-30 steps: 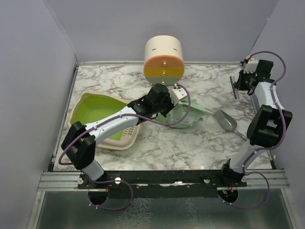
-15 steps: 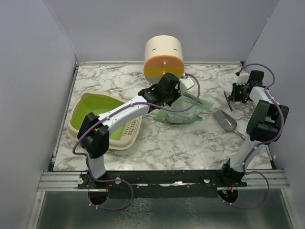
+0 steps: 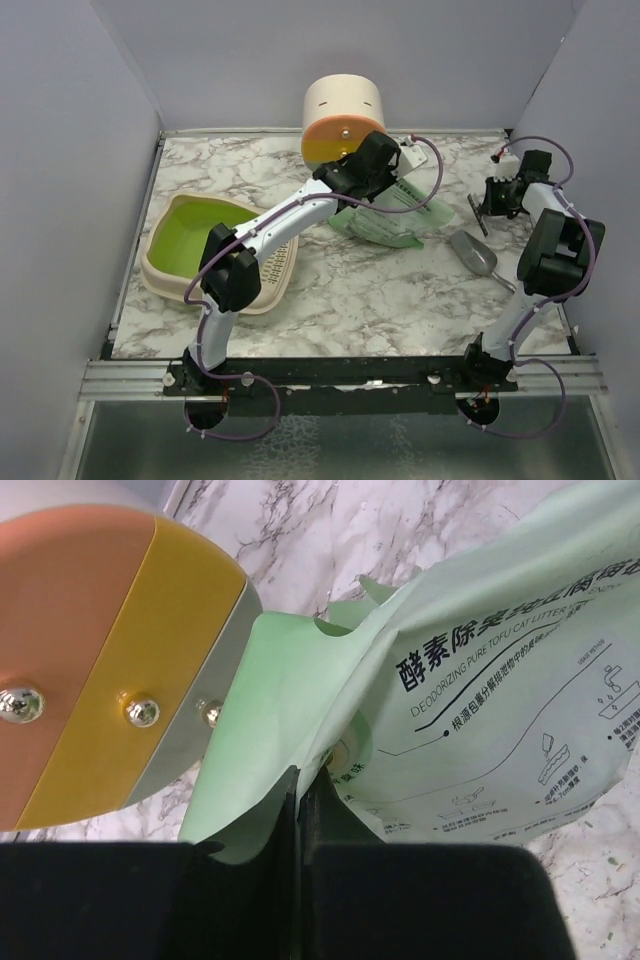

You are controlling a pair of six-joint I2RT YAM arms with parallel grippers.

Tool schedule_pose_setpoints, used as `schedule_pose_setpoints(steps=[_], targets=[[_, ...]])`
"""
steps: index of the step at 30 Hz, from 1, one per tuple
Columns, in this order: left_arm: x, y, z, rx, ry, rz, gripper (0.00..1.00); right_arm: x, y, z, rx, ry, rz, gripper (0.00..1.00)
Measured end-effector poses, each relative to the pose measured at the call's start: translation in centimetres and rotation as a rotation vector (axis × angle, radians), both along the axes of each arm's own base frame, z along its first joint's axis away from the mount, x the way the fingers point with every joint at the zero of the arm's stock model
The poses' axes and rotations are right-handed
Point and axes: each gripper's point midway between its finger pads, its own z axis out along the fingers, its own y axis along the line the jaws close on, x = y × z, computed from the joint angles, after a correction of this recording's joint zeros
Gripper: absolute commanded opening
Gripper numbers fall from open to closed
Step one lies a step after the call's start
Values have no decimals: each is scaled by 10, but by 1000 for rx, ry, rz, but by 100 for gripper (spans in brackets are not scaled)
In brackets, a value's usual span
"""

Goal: Fill the litter box with clean litter
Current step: Place the clamp at the center of the board, then open the cat litter bag at the center of the board.

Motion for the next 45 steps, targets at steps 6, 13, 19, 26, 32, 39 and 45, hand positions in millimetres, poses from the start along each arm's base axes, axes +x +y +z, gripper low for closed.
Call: schedule_pose_setpoints(steps=[6, 13, 19, 26, 32, 39, 45], targets=[[2, 9, -15, 39, 0, 24, 0, -2, 4, -7, 10, 16, 29, 27], [-10, 25, -22, 14, -32, 42, 0, -5, 12, -7, 37, 18, 76, 51], [-16, 25, -21, -30, -42, 36, 14, -10, 22, 8, 70, 3, 111, 54], [-29, 31, 10, -127, -78, 16, 45, -13, 43, 97, 100, -148, 209, 56], [-50, 43, 76, -314, -168, -15, 78, -29, 78, 145, 226, -206, 348, 57], [-88, 61, 91, -441, -157, -72, 79, -49, 119, 128, 535, -98, 468, 57], [-106, 73, 63, -450, -92, -59, 79, -52, 141, 100, 855, 8, 521, 58]])
